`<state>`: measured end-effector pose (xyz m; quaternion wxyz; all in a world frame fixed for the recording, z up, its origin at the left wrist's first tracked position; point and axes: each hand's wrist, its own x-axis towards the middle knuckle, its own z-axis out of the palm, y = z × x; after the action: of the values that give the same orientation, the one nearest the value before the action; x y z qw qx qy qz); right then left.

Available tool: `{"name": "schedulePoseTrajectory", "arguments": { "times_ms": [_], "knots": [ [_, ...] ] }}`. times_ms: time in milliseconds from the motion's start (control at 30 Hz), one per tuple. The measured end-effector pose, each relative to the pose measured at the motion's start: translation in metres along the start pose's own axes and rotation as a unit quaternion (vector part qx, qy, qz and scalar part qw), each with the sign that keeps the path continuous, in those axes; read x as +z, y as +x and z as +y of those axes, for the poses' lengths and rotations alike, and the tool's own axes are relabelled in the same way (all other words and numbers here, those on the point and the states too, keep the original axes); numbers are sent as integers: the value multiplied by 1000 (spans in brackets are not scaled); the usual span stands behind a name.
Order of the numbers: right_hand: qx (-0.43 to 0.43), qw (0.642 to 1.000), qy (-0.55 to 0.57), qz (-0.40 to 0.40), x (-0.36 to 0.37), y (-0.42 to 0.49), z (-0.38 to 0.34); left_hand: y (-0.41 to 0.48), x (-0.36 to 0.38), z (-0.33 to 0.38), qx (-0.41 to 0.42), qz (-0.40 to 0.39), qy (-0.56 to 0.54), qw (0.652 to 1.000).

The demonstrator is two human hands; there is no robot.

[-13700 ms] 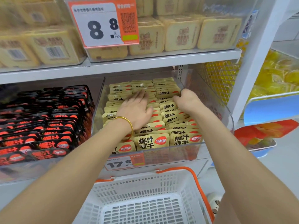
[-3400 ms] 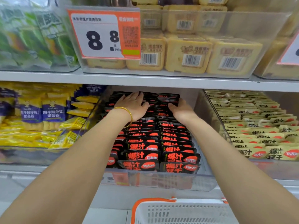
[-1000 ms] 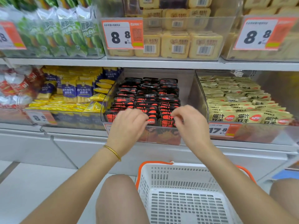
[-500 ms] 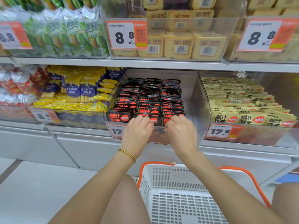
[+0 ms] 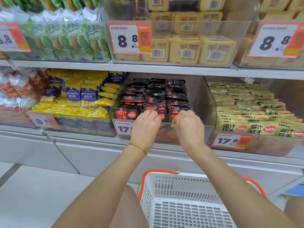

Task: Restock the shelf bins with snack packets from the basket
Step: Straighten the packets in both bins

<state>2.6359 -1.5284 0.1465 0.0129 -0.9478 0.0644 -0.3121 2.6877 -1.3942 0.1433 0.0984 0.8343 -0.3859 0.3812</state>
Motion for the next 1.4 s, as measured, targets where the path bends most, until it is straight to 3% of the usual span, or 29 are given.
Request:
{"name": "schedulePoseTrajectory", "arguments": {
  "times_ms": [567, 734, 801, 835, 901, 935, 1001, 1102, 1235, 1402],
  "knots": [
    [13, 999, -17, -42, 2, -12, -5, -12, 6, 2, -16, -65, -8, 998],
    [-3, 998, -29, -62, 0, -16, -1, -16, 6, -2, 5, 1, -14, 1000],
    [7, 999, -19, -44, -4, -16, 1, -12, 1, -9, -25, 31, -22, 999],
    [21, 1000, 4, -12, -9, -13, 2, -8, -1, -14, -49, 19, -19, 998],
    [45, 996, 61, 48, -16, -4, 3, -2, -5, -20, -94, -84, -7, 992],
    [62, 995, 70, 32, -16, 2, 3, -2, -5, -23, -108, -147, -5, 983],
    [92, 990, 63, -87, -9, 11, 4, -8, -2, -27, -118, -223, -9, 968],
    [72, 981, 17, -177, 4, 9, 0, -13, -1, -32, -124, -241, -13, 963],
    [61, 981, 30, -182, 2, 13, 3, 10, -1, -25, -156, -256, -38, 953],
    [121, 975, 53, -177, 10, 39, 18, 47, 18, -16, -125, -325, -53, 936]
  ]
}}
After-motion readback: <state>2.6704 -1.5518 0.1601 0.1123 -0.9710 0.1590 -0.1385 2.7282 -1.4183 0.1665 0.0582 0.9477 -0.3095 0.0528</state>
